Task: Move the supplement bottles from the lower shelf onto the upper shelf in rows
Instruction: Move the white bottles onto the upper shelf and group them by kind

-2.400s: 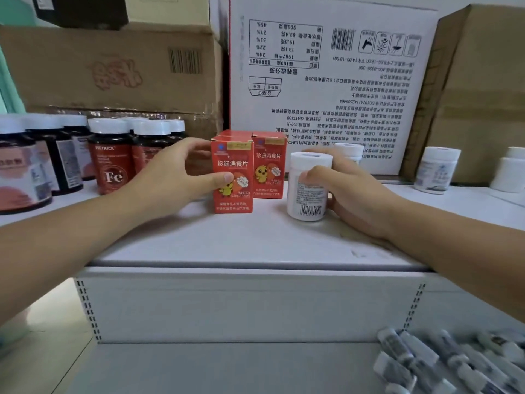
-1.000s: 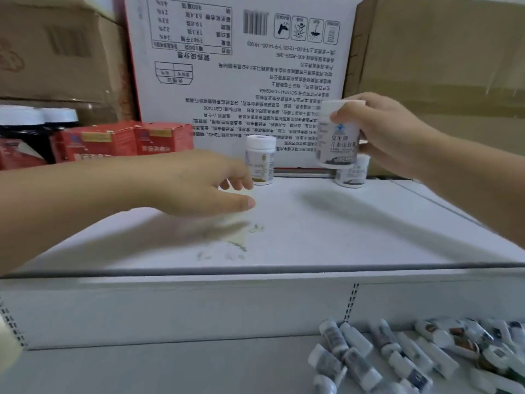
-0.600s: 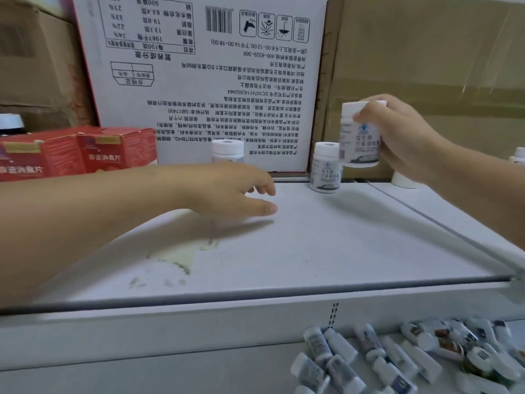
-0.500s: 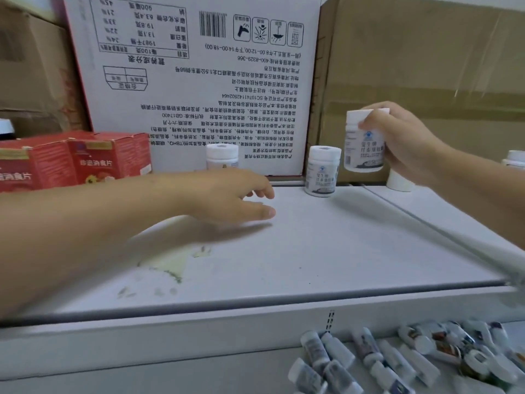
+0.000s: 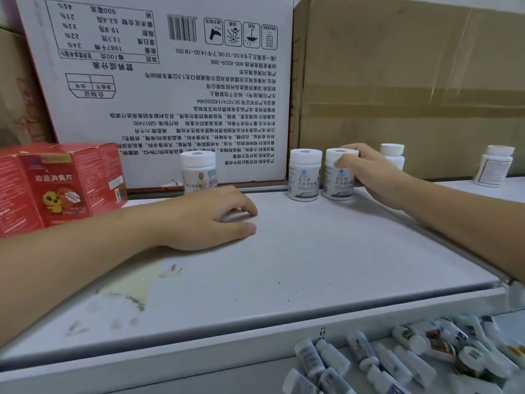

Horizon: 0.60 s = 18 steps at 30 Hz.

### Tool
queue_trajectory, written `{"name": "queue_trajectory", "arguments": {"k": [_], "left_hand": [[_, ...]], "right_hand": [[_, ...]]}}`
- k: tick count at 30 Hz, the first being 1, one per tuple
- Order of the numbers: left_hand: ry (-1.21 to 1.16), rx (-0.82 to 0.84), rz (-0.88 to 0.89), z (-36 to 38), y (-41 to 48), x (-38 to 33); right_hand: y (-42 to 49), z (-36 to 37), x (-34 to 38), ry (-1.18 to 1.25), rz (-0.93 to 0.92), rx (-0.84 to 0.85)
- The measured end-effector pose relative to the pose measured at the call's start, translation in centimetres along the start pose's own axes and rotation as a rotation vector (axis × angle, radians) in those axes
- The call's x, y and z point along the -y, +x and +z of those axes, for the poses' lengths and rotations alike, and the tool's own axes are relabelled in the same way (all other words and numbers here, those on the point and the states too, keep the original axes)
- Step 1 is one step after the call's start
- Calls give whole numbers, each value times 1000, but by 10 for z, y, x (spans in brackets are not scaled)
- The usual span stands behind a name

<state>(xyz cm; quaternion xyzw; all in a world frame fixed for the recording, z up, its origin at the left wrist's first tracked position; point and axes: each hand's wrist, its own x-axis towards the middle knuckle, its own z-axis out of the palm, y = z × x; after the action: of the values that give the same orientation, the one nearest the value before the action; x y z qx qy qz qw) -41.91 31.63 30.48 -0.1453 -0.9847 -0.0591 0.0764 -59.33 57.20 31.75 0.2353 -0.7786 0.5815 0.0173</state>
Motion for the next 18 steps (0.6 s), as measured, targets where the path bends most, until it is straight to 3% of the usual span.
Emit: {"name": "queue_trajectory", "arguments": {"k": [11,13,15,18], "left_hand": [[-18,-31,5,4,-1,5],[-10,-35,28,4,-1,4],[13,-15,39,1,-2,2],[99,41,-37,-13,-5,-1]], "right_hand": [[5,-7,-12,-31,-12,177],[5,-4,-9,-53,-13,123],[2,-6,2,-68,25,-63],[-4,-19,19,-309,25,-246]]}}
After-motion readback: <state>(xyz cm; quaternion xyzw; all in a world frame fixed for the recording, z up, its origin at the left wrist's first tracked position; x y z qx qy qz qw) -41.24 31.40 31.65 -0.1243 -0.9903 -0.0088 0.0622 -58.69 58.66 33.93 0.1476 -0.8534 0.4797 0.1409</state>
